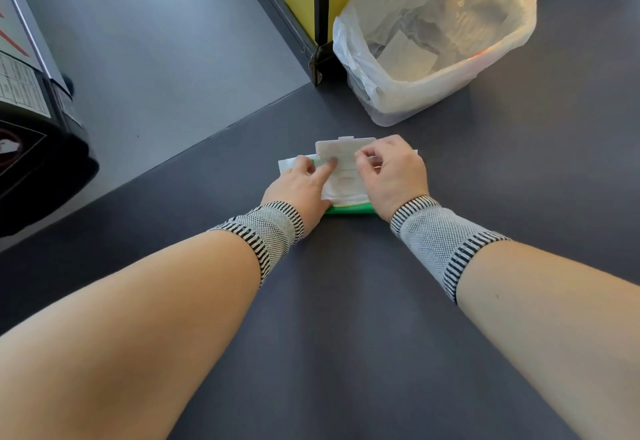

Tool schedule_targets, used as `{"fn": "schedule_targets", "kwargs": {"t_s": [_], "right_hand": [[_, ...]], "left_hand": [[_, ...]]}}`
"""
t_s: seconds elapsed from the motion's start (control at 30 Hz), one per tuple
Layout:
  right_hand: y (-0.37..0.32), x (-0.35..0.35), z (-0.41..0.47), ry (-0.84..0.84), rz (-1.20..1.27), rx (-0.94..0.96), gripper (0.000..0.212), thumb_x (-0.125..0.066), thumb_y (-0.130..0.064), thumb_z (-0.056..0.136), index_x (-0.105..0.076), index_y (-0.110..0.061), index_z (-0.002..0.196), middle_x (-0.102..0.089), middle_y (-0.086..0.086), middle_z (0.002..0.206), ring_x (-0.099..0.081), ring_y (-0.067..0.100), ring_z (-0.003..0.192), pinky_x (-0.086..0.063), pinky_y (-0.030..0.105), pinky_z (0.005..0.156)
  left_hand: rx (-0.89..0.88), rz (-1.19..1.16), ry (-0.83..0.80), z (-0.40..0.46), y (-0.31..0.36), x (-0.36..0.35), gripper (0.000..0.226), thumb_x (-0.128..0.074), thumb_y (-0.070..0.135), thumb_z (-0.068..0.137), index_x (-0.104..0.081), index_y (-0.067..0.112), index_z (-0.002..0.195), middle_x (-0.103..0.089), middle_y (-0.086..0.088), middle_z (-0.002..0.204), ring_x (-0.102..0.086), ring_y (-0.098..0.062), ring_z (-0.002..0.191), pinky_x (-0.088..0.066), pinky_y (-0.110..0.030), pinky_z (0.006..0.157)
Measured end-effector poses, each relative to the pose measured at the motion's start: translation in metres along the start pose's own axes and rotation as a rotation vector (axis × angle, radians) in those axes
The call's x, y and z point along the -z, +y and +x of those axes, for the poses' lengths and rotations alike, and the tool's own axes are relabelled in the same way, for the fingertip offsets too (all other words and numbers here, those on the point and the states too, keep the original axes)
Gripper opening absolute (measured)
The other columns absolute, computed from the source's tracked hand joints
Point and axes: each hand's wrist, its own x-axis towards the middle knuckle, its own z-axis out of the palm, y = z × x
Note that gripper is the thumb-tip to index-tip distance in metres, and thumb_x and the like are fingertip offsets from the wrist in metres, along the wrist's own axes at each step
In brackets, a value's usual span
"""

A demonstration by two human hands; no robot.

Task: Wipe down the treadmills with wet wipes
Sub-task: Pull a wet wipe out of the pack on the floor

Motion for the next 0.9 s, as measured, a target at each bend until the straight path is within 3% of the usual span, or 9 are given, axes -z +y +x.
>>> {"fn": "schedule_targets", "kwargs": {"t_s": [0.13,0.27,0.43,0.6,0.67,0.77,0.83,0.9], "right_hand": [[-0.003,-0.015,0.000,-0.282,-0.253,0.026,0.019,-0.053,-0.023,0.093,-0.067,-0.013,0.102,-0.057,0.006,0.107,-0.057,0.022,0.097,-0.044,0.030,0.085],[-0.009,-0.020,0.021,-0.431,-0.476,-0.070,0.025,-0.055,-0.020,0.090,-0.065,-0.011,0.111,-0.064,0.008,0.110,-0.061,0.025,0.101,-0.044,0.028,0.076],[-0.022,-0.023,0.025,-0.524,-0.504,-0.153,0.026,-0.058,-0.017,0.089,-0.059,-0.006,0.112,-0.064,0.009,0.106,-0.062,0.027,0.099,-0.041,0.029,0.071],[-0.023,-0.023,0.021,-0.468,-0.473,-0.190,0.029,-0.056,-0.034,0.089,-0.059,-0.011,0.106,-0.063,0.006,0.096,-0.058,0.024,0.085,-0.040,0.029,0.068],[-0.017,-0.019,0.021,-0.462,-0.345,-0.254,0.023,-0.057,-0.037,0.086,-0.060,-0.015,0.090,-0.062,0.002,0.086,-0.055,0.021,0.078,-0.041,0.028,0.068],[-0.004,-0.008,0.021,-0.325,0.188,-0.454,0.018,-0.060,-0.024,0.081,-0.056,-0.016,0.065,-0.055,-0.003,0.064,-0.052,0.015,0.063,-0.041,0.024,0.059],[0.003,-0.004,0.019,-0.206,0.556,-0.588,0.022,-0.057,-0.012,0.081,-0.052,-0.014,0.059,-0.048,-0.001,0.056,-0.045,0.014,0.053,-0.038,0.023,0.050],[0.004,-0.003,0.016,-0.182,0.731,-0.639,0.023,-0.053,-0.005,0.082,-0.050,-0.012,0.061,-0.046,0.001,0.056,-0.041,0.013,0.050,-0.036,0.021,0.045]], "left_hand": [[0.000,0.013,0.010,0.001,0.001,0.000,0.068,-0.053,0.040,0.094,-0.016,0.036,0.150,-0.033,-0.003,0.137,-0.047,-0.024,0.117,-0.046,-0.034,0.085],[-0.001,0.043,0.031,0.001,0.003,-0.003,0.064,-0.054,0.037,0.093,-0.022,0.033,0.149,-0.033,-0.004,0.138,-0.037,-0.027,0.125,-0.042,-0.039,0.097],[-0.002,0.049,0.069,-0.003,0.002,-0.007,0.056,-0.051,0.039,0.093,-0.031,0.030,0.145,-0.032,-0.003,0.143,-0.032,-0.027,0.128,-0.037,-0.040,0.101],[-0.004,0.025,0.060,-0.002,0.002,-0.007,0.056,-0.051,0.036,0.094,-0.030,0.031,0.146,-0.031,-0.003,0.145,-0.032,-0.026,0.129,-0.035,-0.038,0.106],[0.001,0.006,0.052,-0.002,0.000,-0.006,0.057,-0.052,0.035,0.094,-0.030,0.031,0.146,-0.031,-0.002,0.145,-0.032,-0.026,0.129,-0.035,-0.038,0.106],[-0.009,-0.014,0.056,-0.002,-0.003,-0.006,0.058,-0.055,0.035,0.092,-0.031,0.032,0.145,-0.033,0.000,0.143,-0.034,-0.024,0.128,-0.037,-0.039,0.105],[-0.020,-0.009,0.056,-0.001,-0.003,-0.006,0.059,-0.056,0.035,0.092,-0.031,0.032,0.145,-0.034,0.000,0.142,-0.034,-0.024,0.128,-0.038,-0.038,0.105],[-0.023,-0.001,0.052,-0.001,-0.003,-0.005,0.060,-0.055,0.035,0.092,-0.030,0.032,0.146,-0.033,-0.001,0.143,-0.034,-0.024,0.128,-0.037,-0.038,0.105]]}}
